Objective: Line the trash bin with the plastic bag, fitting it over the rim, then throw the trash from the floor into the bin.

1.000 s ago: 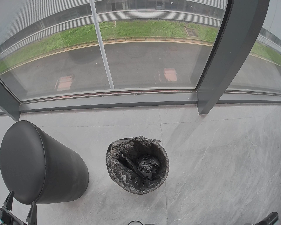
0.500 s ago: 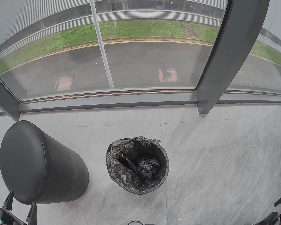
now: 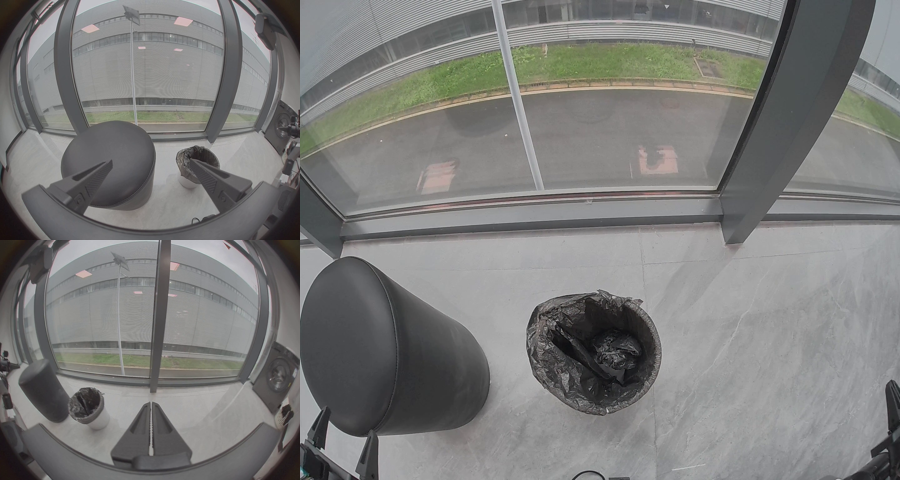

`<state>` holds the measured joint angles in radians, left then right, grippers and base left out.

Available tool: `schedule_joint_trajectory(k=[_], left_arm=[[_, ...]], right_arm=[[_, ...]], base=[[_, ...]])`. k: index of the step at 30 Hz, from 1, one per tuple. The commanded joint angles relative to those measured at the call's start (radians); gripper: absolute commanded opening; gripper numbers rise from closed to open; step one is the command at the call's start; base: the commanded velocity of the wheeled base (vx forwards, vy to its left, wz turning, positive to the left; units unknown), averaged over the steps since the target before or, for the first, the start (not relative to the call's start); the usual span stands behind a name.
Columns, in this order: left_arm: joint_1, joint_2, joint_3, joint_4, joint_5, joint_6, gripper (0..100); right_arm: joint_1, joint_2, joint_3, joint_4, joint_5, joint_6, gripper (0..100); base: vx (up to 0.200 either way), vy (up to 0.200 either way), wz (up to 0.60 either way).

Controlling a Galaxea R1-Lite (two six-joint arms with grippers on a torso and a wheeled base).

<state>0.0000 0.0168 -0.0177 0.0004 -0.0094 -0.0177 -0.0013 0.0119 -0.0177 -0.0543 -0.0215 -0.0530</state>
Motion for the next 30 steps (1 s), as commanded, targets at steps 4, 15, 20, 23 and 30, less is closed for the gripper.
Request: schedule_joint_trajectory(k=[4, 15, 20, 23, 30], left_arm=[[0.0, -0.015, 0.018, 0.0, 0.0, -0.001, 100], [0.0, -0.015, 0.018, 0.0, 0.0, -0.001, 100], [0.0, -0.015, 0.018, 0.0, 0.0, -0.001, 100], [0.0, -0.015, 0.018, 0.0, 0.0, -0.001, 100], [0.0, -0.015, 0.018, 0.0, 0.0, -0.001, 100]], right_arm=[[0.0, -0.012, 0.015, 0.002, 0.023, 0.015, 0], [0.0, -0.012, 0.018, 0.054, 0.025, 0.047, 0], [-0.002, -0.01, 0.016, 0.056, 0.021, 0.044, 0], [-0.002, -0.01, 0.018, 0.054, 0.025, 0.05, 0], [0.0, -0.01, 0.018, 0.054, 0.026, 0.048, 0]], base=[[0.0, 0.0, 0.0], [0.0, 0.0, 0.0], [0.0, 0.0, 0.0], [0.0, 0.0, 0.0], [0.0, 0.0, 0.0]])
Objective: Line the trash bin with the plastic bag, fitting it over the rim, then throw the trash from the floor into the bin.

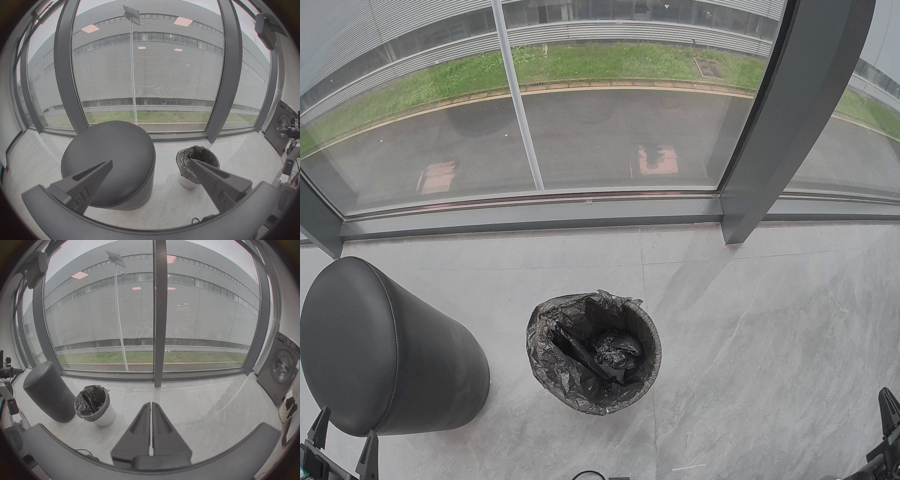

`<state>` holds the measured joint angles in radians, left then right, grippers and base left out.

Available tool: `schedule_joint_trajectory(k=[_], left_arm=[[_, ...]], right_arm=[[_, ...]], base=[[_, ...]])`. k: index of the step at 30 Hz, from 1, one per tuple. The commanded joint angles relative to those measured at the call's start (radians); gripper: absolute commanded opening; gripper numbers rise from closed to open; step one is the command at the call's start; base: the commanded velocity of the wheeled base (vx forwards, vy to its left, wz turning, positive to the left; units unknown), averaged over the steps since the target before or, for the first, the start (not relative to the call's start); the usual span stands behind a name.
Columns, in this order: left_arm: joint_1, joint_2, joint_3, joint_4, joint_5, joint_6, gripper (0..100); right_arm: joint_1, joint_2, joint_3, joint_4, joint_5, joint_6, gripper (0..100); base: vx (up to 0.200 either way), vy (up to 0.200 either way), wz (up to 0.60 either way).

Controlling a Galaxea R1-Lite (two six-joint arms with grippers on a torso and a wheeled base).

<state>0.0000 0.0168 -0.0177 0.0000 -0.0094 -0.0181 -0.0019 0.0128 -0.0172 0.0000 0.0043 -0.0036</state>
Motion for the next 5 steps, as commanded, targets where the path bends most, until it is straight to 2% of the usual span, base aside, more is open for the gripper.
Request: schedule_joint_trajectory(k=[1, 5], left_arm=[[0.0, -0.015, 0.018, 0.0, 0.0, 0.0, 100], [0.0, -0.015, 0.018, 0.0, 0.0, 0.0, 100]], right_arm=[[0.0, -0.011, 0.017, 0.0, 0.0, -0.001, 0], [0.0, -0.011, 0.017, 0.0, 0.0, -0.001, 0]], base=[[0.0, 0.0, 0.0], [0.0, 0.0, 0.0]])
